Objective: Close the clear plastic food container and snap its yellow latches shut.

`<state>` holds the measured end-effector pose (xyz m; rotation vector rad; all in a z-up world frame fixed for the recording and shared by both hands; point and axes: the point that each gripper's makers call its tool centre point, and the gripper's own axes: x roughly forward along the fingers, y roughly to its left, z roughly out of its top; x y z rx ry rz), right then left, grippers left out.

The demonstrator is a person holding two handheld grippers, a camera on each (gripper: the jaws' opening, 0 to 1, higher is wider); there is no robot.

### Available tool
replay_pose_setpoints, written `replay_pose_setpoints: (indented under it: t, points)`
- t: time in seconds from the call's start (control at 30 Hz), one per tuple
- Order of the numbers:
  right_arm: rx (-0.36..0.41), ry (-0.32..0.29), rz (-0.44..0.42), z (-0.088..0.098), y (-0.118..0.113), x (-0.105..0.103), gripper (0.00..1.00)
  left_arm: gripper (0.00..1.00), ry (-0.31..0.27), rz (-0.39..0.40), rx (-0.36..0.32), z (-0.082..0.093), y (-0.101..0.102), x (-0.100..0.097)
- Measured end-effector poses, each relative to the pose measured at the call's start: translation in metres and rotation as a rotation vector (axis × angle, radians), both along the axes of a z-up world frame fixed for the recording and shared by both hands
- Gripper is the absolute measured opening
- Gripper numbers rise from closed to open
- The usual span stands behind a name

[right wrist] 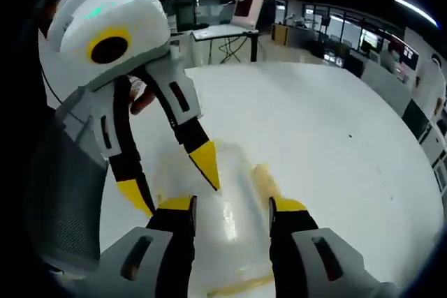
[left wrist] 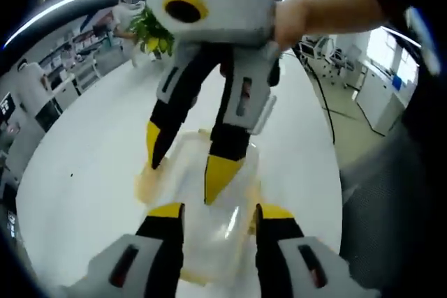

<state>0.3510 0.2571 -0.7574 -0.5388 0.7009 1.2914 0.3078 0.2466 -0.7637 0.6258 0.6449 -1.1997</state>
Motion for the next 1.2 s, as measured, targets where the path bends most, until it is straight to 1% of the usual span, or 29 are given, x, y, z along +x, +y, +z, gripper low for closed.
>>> replay_pose_setpoints:
  t: [0.03,0.07,0.13,0.23,0.33,0.37,0.4,0.47,0.5,0.57,0.67,0.73,0.8,0.93,1.0,1.07,1.13,1.2]
  points:
    - [-0.018,0.005,0.009,-0.002,-0.001,0.002,0.4,0.38,-0.002,-0.005,0.004,-0.001,-0.001,-0.001]
    - [-0.039,0.016,0.022,-0.005,-0.003,0.005,0.41,0.39,-0.023,-0.015,0.018,-0.003,-0.001,-0.001]
    - [-0.062,0.042,0.058,-0.008,-0.004,0.008,0.41,0.4,-0.043,-0.02,0.035,-0.005,-0.002,0.0]
    - [-0.102,0.09,0.095,-0.013,-0.005,0.01,0.41,0.41,-0.057,-0.019,0.037,-0.006,-0.005,0.001]
    - [-0.157,0.139,0.156,-0.019,-0.004,0.014,0.41,0.43,-0.108,-0.027,0.087,-0.009,-0.003,0.006]
    - [-0.154,0.17,0.162,-0.019,0.0,0.013,0.41,0.43,-0.1,-0.03,0.084,-0.011,-0.005,0.005]
    - [-0.171,0.183,0.183,-0.02,0.0,0.013,0.4,0.43,-0.1,-0.037,0.087,-0.011,-0.005,0.004]
    - [-0.214,0.233,0.234,-0.02,0.001,0.009,0.36,0.43,-0.134,-0.073,0.097,-0.012,-0.006,0.005]
    - [-0.242,0.255,0.237,-0.022,0.002,0.009,0.37,0.44,-0.147,-0.099,0.106,-0.013,-0.007,0.004]
    - [-0.31,0.281,0.269,-0.022,0.002,0.009,0.37,0.44,-0.149,-0.097,0.109,-0.013,-0.006,0.005]
    - [-0.399,0.307,0.287,-0.025,0.002,0.008,0.37,0.44,-0.142,-0.084,0.103,-0.013,-0.007,0.006]
    - [-0.441,0.321,0.304,-0.027,0.002,0.008,0.36,0.43,-0.14,-0.077,0.104,-0.013,-0.007,0.006]
    - [-0.465,0.326,0.316,-0.028,0.003,0.008,0.36,0.43,-0.139,-0.075,0.107,-0.014,-0.007,0.006]
    - [-0.488,0.332,0.327,-0.029,0.001,0.007,0.35,0.43,-0.139,-0.078,0.1,-0.014,-0.006,0.006]
    - [-0.507,0.355,0.33,-0.031,0.0,0.003,0.35,0.42,-0.133,-0.091,0.087,-0.014,-0.007,0.003]
    - [-0.516,0.365,0.334,-0.031,-0.001,0.001,0.35,0.42,-0.136,-0.111,0.081,-0.014,-0.007,0.0]
    - [-0.528,0.359,0.334,-0.031,-0.001,0.001,0.34,0.41,-0.127,-0.103,0.067,-0.014,-0.006,0.002]
    - [-0.535,0.354,0.333,-0.031,-0.001,0.0,0.34,0.41,-0.131,-0.102,0.07,-0.015,-0.007,0.002]
